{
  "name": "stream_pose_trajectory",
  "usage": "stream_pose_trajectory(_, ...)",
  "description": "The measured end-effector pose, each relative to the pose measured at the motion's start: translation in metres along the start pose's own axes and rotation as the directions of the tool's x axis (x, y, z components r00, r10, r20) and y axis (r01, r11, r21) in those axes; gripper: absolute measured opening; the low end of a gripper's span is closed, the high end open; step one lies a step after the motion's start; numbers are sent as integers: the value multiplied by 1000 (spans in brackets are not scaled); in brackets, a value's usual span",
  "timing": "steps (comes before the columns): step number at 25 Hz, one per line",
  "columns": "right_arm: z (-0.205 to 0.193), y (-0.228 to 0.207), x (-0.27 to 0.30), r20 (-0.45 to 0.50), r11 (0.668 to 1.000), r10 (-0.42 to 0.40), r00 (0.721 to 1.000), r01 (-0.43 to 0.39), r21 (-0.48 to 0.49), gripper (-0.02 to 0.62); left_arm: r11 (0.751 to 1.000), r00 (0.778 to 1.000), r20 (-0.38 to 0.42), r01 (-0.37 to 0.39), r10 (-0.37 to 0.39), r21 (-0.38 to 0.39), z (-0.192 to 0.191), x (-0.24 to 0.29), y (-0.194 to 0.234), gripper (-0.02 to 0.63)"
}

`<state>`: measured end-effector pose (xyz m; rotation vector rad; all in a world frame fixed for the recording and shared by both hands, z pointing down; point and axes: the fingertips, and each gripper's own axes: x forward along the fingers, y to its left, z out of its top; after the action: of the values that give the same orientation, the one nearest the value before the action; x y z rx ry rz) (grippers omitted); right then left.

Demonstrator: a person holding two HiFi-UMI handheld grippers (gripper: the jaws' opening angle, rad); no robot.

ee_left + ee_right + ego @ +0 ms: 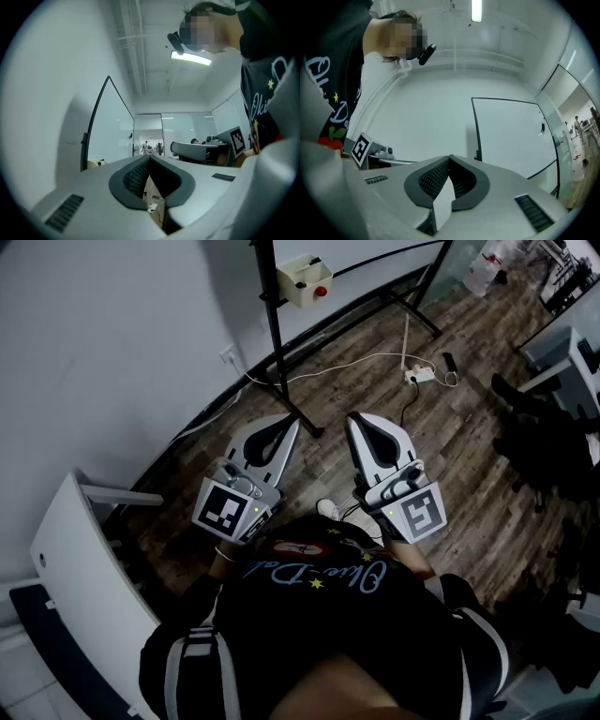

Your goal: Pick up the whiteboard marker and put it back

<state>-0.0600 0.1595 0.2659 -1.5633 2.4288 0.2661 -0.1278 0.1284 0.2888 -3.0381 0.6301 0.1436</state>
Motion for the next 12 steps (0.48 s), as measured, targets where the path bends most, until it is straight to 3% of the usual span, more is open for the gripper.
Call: stream_pose_trajectory(12,1,-7,-6,11,1000,-25,1000,25,-3,34,1000,1000,-5,13,-13,-26,-9,4,-2,0)
